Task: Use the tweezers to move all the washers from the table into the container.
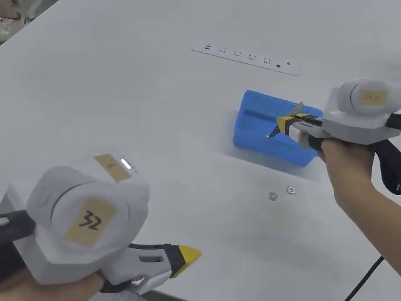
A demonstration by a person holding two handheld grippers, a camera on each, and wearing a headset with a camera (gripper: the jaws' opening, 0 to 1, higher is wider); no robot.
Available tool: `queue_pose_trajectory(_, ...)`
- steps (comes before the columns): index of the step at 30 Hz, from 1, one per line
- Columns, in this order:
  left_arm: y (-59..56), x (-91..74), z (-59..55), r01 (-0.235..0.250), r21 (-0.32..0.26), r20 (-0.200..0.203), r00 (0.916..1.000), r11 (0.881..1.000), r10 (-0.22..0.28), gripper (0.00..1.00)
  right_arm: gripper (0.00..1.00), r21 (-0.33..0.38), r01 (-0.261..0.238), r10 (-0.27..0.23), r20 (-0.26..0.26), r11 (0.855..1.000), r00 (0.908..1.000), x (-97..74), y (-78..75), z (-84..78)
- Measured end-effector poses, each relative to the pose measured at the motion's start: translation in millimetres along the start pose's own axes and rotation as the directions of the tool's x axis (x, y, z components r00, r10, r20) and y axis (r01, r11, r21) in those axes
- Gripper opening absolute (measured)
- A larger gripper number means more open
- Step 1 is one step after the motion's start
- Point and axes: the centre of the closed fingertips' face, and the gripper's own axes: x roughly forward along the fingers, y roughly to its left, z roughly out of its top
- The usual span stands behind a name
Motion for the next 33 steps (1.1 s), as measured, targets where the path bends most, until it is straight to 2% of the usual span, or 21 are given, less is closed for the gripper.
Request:
queue_pose_trajectory(8, 1.3, -0.1, -2.3, 0.002, -0.024, -0.006, 1.0000, 1.000, -0.002, 0.99, 0.02, -0.021, -0.002, 0.001, -0.028, 1.000, 0.9996, 5.4, 2.3, -6.8)
queue_pose_trajectory(20, -0.1, -1.3, 0.3, 0.005, -0.035, -0.003, 1.0000, 0.999, -0.005, 0.98, 0.03, -0.050, 0.011, -0.012, -0.023, 0.999, 0.9997, 5.3, -2.1, -8.9)
queue_pose_trajectory(25, 0.0, -2.9, 3.1, -0.001, -0.021, -0.001, 1.0000, 1.000, 0.001, 0.97, 0.03, -0.025, 0.012, -0.013, -0.026, 1.000, 0.9996, 5.4, -2.1, -8.2)
queue_pose_trajectory(30, -0.1, -4.8, 5.4, -0.004, -0.015, 0.006, 1.0000, 1.000, 0.004, 0.97, 0.03, -0.012, 0.018, -0.018, -0.002, 1.000, 0.9998, -2.1, -6.6, -2.1)
queue_pose_trajectory(33, -0.7, -5.4, 6.1, -0.005, -0.011, 0.009, 0.9999, 1.000, 0.005, 0.97, 0.03, 0.003, 0.014, -0.015, 0.031, 1.000, 0.9994, -12.0, -6.0, 7.4)
